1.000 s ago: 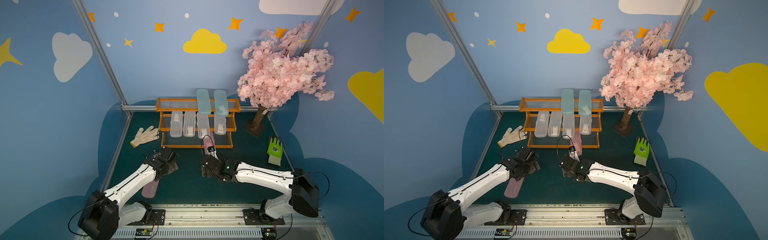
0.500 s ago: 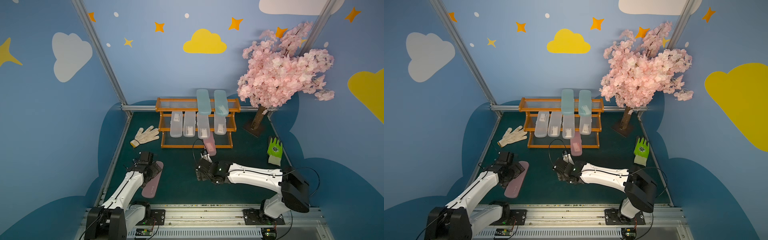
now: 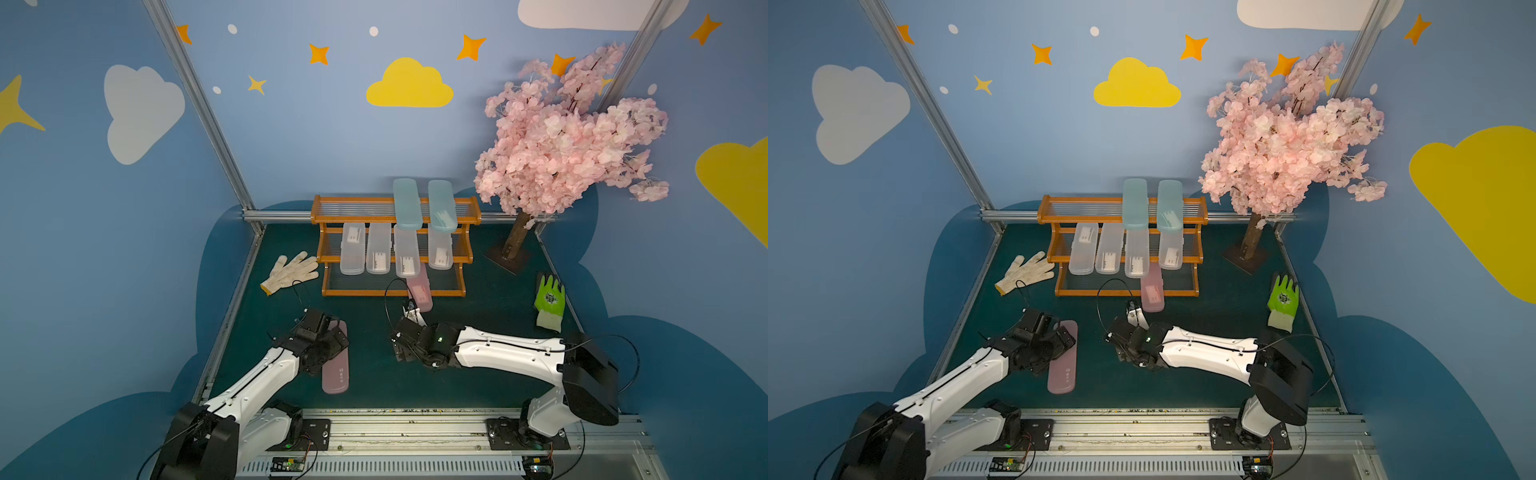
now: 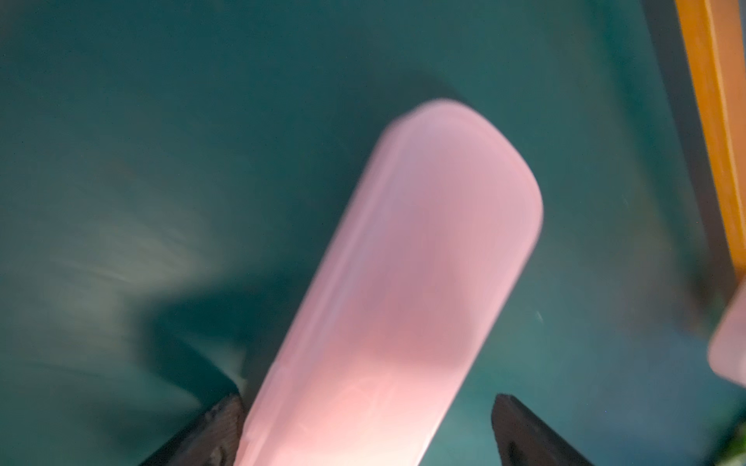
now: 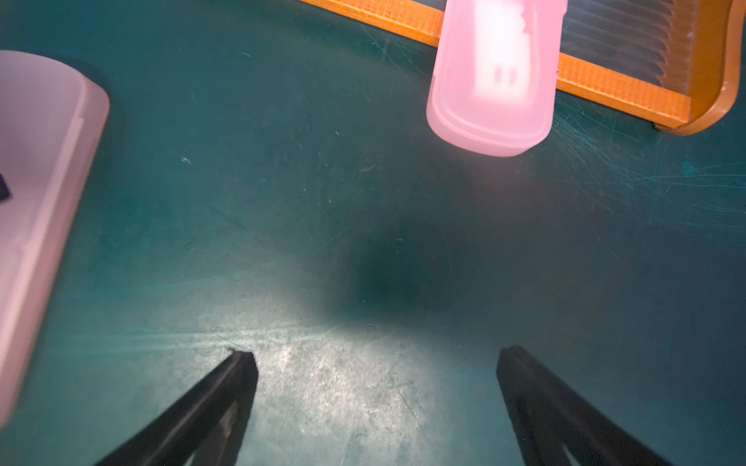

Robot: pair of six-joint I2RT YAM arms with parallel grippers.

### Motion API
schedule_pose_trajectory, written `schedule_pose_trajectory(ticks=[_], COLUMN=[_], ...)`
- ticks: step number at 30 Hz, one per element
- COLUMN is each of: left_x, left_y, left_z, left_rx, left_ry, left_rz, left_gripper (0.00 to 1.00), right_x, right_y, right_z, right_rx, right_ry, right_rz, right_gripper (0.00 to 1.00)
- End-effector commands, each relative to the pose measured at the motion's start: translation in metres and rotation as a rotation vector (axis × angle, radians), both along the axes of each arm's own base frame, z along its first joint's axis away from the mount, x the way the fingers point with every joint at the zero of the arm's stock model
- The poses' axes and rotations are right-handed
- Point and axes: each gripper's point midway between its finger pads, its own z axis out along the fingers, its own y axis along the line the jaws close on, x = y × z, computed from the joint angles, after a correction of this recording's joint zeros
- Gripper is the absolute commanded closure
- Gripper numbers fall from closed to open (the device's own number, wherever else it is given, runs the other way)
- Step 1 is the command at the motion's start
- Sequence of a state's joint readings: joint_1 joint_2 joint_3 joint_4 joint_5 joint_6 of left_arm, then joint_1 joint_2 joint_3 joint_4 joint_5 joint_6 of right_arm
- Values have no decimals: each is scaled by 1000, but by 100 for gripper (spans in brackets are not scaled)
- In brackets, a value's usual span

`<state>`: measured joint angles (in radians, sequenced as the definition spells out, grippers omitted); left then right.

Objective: Place the pencil cases on the shelf according to color
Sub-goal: Pick up the pencil case from the center of the board.

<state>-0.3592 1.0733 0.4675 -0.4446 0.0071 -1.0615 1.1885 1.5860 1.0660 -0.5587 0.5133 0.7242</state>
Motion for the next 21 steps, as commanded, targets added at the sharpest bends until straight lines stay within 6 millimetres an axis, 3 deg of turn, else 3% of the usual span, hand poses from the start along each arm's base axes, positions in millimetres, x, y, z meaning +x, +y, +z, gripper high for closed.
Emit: schedule_pose_trajectory(ticks=[1, 4, 9, 13, 17, 21], left_x=[5, 12, 30, 46, 56, 61], left_y=[-26, -27, 19, 61, 97, 116], left_z=[12, 29, 62, 85, 92, 93], left_rx=[-98, -60, 142, 227, 257, 240], left_ry=[-10, -50, -195, -237, -213, -205], left_rz=[10, -9, 49, 92, 163, 214], left_gripper=[0, 0, 0, 0, 0, 0], right_x=[-3, -5, -17, -39, -64, -74], right_y=[-1, 3, 29, 69, 114, 136], right_z=[6, 4, -2, -19, -34, -39], right_rx=[16, 34, 104, 125, 110, 57], right_ry=[4, 19, 74, 161, 258, 299], right_rz=[-10, -7, 27, 59, 98, 126], right_gripper=[1, 1, 1, 1, 1, 1])
